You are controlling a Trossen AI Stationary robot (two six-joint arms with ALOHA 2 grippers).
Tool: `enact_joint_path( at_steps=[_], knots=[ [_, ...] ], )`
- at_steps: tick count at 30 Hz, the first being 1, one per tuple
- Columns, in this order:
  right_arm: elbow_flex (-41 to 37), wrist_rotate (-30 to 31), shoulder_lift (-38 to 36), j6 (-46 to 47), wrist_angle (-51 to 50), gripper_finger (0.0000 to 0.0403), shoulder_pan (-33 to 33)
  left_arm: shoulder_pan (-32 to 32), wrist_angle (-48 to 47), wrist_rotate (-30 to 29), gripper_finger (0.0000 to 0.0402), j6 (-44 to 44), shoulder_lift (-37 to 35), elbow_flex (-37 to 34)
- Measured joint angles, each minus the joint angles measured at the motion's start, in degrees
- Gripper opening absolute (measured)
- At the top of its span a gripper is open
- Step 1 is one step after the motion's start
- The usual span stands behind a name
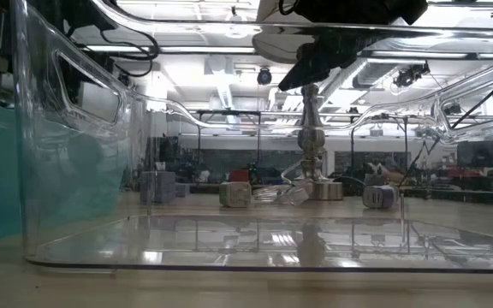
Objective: Pick & Place Office items
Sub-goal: Put the pink charger adapter into the transparent bin
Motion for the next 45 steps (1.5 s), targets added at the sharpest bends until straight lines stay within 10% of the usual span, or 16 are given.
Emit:
enact_joint_path(
  at_steps=[34,45],
  knots=[
    [0.0,0.0,0.02,0.0,0.37,0.018,0.0,0.2,-0.28,1.06,0.0134,-1.76,1.81,-0.04],
    [0.0,0.0,0.02,0.0,0.37,0.018,0.01,0.2,-0.29,1.13,0.0215,-2.26,1.81,-0.74]
  ],
)
